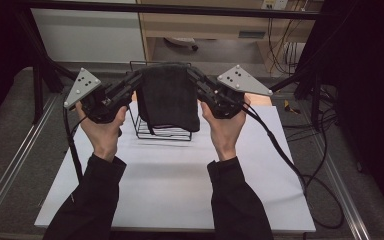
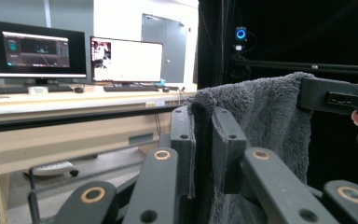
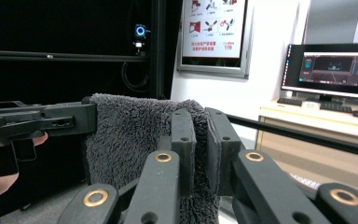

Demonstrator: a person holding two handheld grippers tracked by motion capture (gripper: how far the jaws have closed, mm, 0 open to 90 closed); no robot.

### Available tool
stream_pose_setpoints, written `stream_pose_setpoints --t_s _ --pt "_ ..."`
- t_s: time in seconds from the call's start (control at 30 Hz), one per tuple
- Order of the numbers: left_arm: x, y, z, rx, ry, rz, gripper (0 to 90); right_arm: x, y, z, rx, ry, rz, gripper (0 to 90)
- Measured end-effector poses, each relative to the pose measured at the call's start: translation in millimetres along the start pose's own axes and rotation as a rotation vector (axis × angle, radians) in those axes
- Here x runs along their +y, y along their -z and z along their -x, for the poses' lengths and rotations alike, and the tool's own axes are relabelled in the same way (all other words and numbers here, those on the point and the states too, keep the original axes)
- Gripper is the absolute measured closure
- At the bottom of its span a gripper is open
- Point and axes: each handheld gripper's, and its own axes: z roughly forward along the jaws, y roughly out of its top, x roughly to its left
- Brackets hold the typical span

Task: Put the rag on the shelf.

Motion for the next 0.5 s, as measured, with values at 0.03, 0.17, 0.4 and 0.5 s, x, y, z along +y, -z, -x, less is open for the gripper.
stream_pose_setpoints --t_s 0.03,0.17,0.4,0.5 --pt "3.2 0.3 -0.8 0.002 0.001 0.009 80.3 3.4 -1.2 -0.6 0.001 0.001 0.004 83.5" --pt "15.9 1.1 -5.5 0.017 -0.009 0.030 80.4 16.0 -5.2 -1.5 0.005 0.013 0.018 83.5" --pt "33.6 -0.3 -8.1 0.021 -0.024 0.053 80.5 31.4 -12.5 -2.9 0.007 0.027 0.044 83.5" --pt "39.9 -2.2 -9.8 0.024 -0.026 0.056 80.5 37.6 -16.4 -2.1 0.005 0.025 0.053 83.5"
